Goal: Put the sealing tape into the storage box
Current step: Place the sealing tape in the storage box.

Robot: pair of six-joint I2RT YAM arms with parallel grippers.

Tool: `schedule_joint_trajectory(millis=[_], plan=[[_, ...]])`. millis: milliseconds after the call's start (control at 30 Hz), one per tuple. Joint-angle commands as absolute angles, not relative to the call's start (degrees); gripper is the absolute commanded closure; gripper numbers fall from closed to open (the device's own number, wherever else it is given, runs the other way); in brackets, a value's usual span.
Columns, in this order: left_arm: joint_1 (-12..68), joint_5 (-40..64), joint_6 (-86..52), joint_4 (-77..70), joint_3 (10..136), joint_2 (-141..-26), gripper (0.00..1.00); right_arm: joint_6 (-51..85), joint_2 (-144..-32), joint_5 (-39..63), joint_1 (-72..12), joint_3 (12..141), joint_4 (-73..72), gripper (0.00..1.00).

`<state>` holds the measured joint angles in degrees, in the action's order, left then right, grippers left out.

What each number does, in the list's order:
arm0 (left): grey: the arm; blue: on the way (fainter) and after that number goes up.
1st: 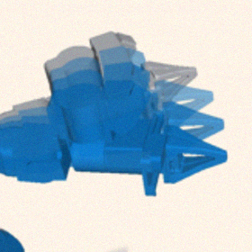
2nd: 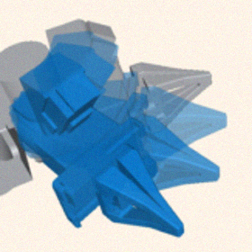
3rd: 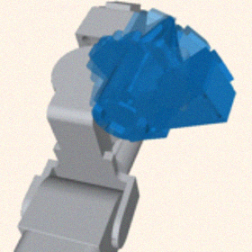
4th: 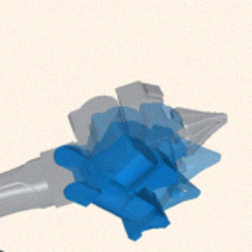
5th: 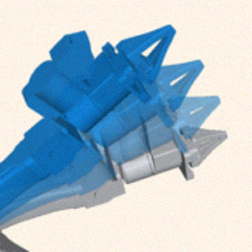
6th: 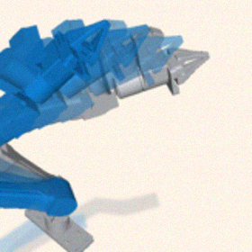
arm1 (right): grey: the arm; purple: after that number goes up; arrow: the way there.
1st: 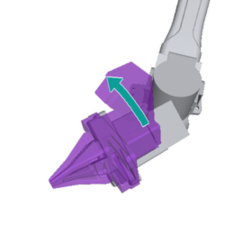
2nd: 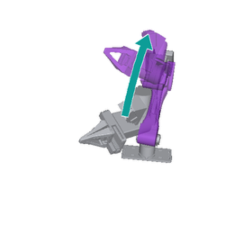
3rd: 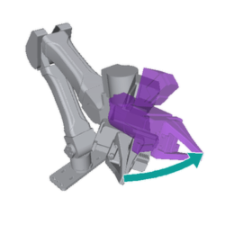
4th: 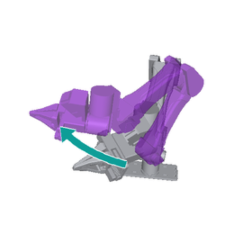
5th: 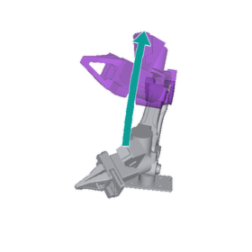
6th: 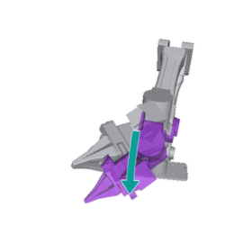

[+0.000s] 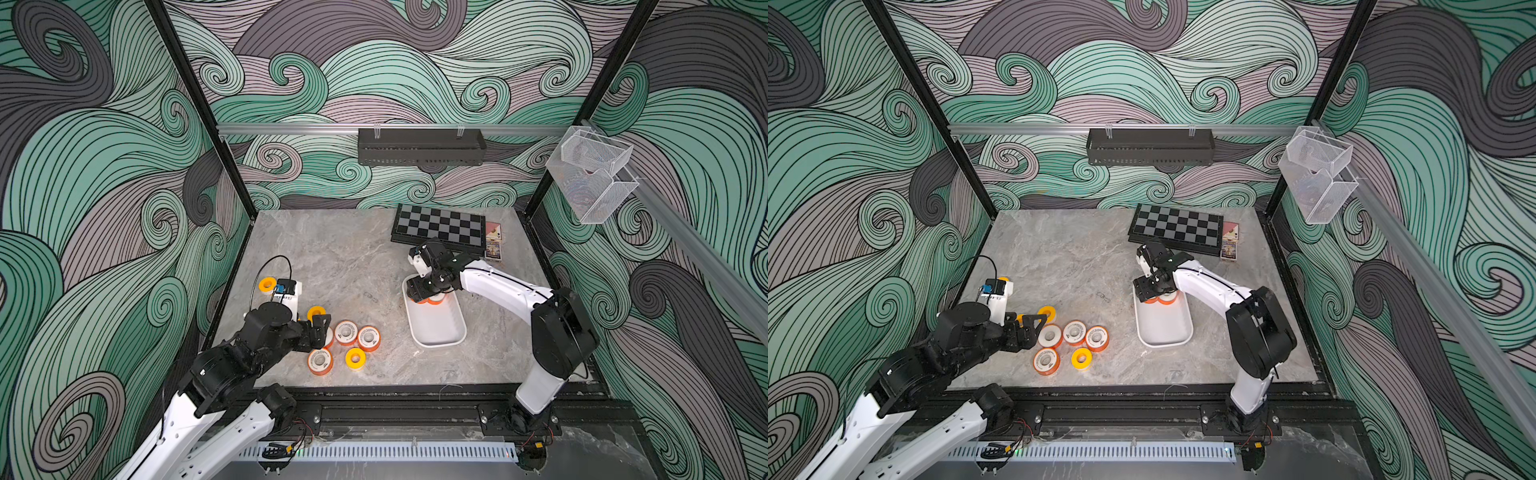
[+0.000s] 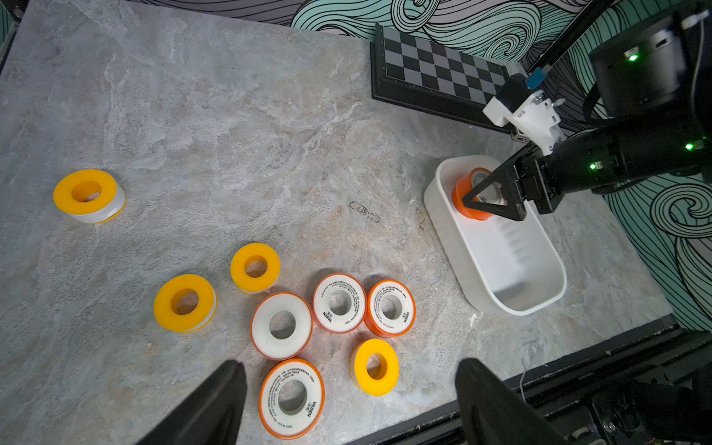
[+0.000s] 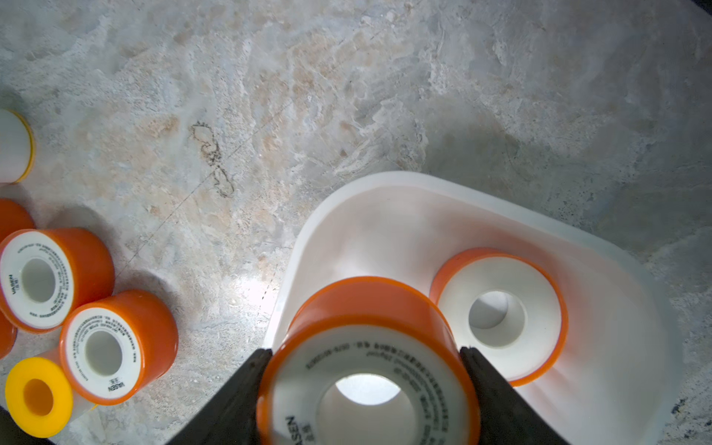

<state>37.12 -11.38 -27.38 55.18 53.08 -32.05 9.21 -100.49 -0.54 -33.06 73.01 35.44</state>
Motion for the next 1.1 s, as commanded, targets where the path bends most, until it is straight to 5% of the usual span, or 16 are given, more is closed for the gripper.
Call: schedule_joint_trajectory(millis=[0,1067], plan=[[36.89,-11.12,-26.35,53.99,52.92,-32.26,0.11,9.74,-101.74,0.0,-33.01,72.38,34.27,0.32],[36.83,-11.06,-26.37,54.05,52.97,-32.7,0.11,11.43,-102.78,-0.3,-34.45,65.49,30.59,0.31]])
